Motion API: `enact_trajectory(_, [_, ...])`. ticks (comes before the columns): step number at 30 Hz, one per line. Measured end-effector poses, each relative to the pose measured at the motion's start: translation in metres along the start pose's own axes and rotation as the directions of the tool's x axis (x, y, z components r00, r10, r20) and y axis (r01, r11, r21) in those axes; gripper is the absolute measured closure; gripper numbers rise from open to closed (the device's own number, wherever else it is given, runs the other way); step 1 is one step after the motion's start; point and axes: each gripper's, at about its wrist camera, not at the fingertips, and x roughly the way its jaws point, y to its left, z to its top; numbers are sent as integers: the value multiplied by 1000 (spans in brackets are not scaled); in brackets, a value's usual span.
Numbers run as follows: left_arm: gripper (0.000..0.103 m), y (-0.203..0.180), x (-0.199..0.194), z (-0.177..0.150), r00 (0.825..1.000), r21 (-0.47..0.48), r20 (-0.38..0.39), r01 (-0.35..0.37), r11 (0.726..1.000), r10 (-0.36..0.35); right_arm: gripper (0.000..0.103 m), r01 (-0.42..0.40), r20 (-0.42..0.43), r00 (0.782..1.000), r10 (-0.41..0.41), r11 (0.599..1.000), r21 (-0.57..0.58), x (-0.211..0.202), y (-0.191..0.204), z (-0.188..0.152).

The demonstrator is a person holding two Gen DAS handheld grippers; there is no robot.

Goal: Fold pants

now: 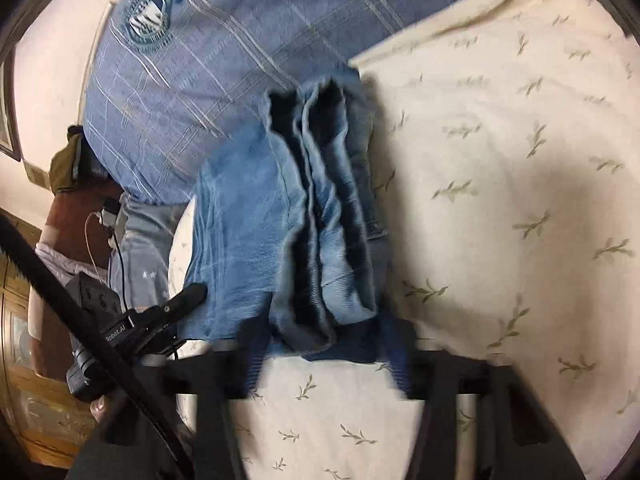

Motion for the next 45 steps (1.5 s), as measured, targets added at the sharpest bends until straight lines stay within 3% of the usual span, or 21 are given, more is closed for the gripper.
enact_trajectory(2, [84,0,0,0,1000,11,9,-9,1000,9,70,-30,6,1000,31,999,-13,-6,2,1])
enact_trajectory(4, [77,4,8,0,999,13,-9,-53,999,53,67,6,-4,1000,-7,999,-41,0,4,0])
enact_trajectory(6, [66,7,9,0,997,11,-15,-70,997,71,51,55,-28,998,-57,996,-66,10,4,-1])
enact_trajectory(10, [53,1,-12,-7,995,49,29,-93,994,92,36,100,43,995,-96,986,-133,-11,19,-5])
enact_trajectory(11, [52,-1,-22,-14,991,67,54,-123,990,120,27,127,74,990,-117,979,-162,-20,25,-8])
enact_trajectory(12, [50,-2,-30,-21,986,81,78,-155,985,149,25,154,110,985,-135,970,-190,-29,30,-14])
enact_trajectory(16, [50,-13,-40,-62,947,161,128,-314,936,296,25,236,119,970,-211,933,-271,-33,38,-44])
enact_trajectory(19, [52,-24,-25,-75,931,210,120,-364,908,346,34,364,98,931,-352,868,-339,-7,45,-56])
enact_trajectory(21, [56,-26,-15,-74,924,208,116,-382,900,365,42,383,89,922,-377,855,-349,6,45,-55])
enact_trajectory(23, [63,-22,-9,-70,927,150,118,-372,916,357,51,376,71,924,-375,864,-334,16,42,-52])
enact_trajectory(26, [64,-21,-9,-66,946,112,137,-311,944,295,51,396,130,918,-375,860,-320,14,46,-47])
enact_trajectory(29, [64,-23,-17,-67,953,108,180,-265,958,243,51,367,149,930,-337,883,-294,7,43,-41])
enact_trajectory(31, [66,-24,-11,-67,946,119,183,-292,949,268,52,357,139,934,-330,891,-281,7,40,-41])
enact_trajectory(33, [81,-20,2,-66,936,116,157,-333,936,314,64,356,110,935,-338,895,-271,13,36,-41])
enact_trajectory(41, [77,-21,15,-62,925,109,170,-361,926,341,66,324,117,945,-304,914,-244,16,31,-40])
enact_trajectory(43, [90,-18,16,-60,921,106,176,-369,923,348,71,326,114,945,-307,914,-242,18,28,-38])
enact_trajectory(45, [95,-24,13,-61,920,140,181,-373,917,347,87,343,124,939,-322,906,-247,18,28,-37])
